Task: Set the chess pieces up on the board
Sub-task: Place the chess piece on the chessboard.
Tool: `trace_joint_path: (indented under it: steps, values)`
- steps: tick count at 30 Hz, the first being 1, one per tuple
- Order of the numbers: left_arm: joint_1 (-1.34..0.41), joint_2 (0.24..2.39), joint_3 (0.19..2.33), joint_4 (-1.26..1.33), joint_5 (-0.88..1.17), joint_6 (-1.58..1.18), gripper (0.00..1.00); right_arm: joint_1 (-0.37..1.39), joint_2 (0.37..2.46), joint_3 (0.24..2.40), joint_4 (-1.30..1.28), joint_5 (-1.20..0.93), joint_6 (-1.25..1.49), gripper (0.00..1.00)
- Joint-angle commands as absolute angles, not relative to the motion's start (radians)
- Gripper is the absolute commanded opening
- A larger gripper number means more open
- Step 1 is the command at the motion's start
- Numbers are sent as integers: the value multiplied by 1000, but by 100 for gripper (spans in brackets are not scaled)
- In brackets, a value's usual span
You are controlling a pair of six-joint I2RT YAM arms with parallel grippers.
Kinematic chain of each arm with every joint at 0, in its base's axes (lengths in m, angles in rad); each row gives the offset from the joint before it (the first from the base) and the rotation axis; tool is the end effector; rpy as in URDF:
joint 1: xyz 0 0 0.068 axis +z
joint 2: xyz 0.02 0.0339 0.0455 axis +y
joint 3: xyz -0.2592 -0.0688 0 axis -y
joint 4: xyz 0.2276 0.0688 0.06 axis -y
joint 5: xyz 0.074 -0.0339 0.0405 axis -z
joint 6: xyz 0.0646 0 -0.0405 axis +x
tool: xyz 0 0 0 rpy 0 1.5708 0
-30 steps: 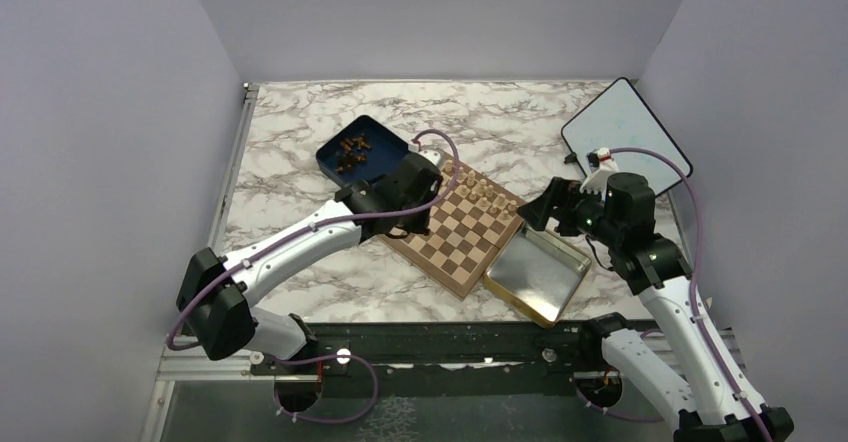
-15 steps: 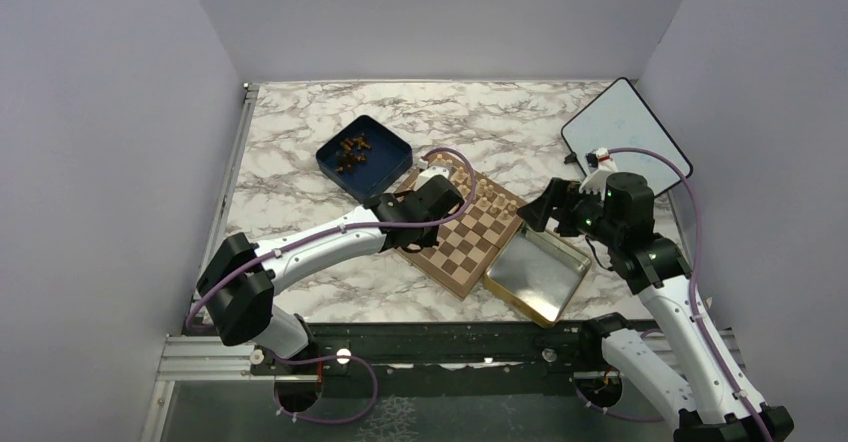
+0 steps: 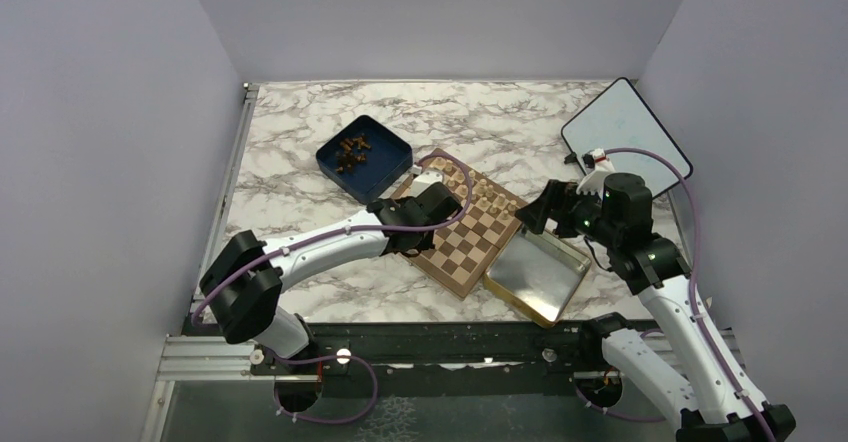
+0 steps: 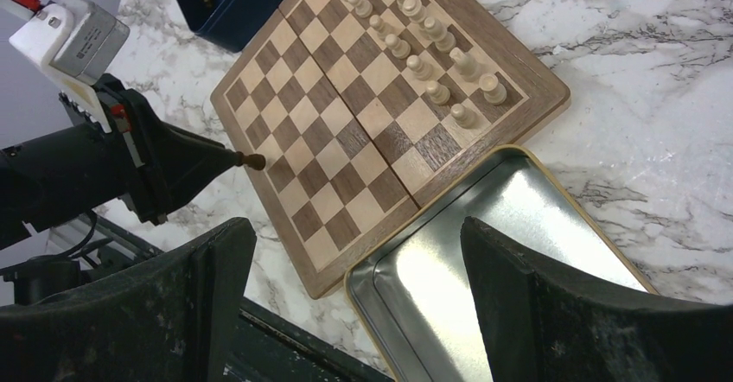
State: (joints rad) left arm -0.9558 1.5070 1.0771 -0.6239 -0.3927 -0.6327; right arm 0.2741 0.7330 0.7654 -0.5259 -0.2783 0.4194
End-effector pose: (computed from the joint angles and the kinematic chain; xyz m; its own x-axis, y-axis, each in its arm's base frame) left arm 0.1941 -0.2320 0.2156 -0.7862 0.1660 -0.5953 0.2239 0.9743 -0.0240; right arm 0.1615 0.0639 0.2898 -0.6173 0.2331 -0.7514 -0.2647 0.8378 0.4775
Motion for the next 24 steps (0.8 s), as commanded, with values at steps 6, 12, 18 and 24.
trace_joint_path:
  steps: [6,12,18,24]
  values:
    - [-946,1520,1051,-574,-463,-660,12,291,733,792,-554,-284,400,95]
    - [-937,1527,1031,-556,-464,-661,13,302,733,799,-562,-281,394,94]
    - [-934,1539,1029,-551,-458,-661,15,306,734,799,-562,-275,394,95]
    - [-934,1553,1036,-548,-447,-654,17,305,734,799,-560,-275,391,95]
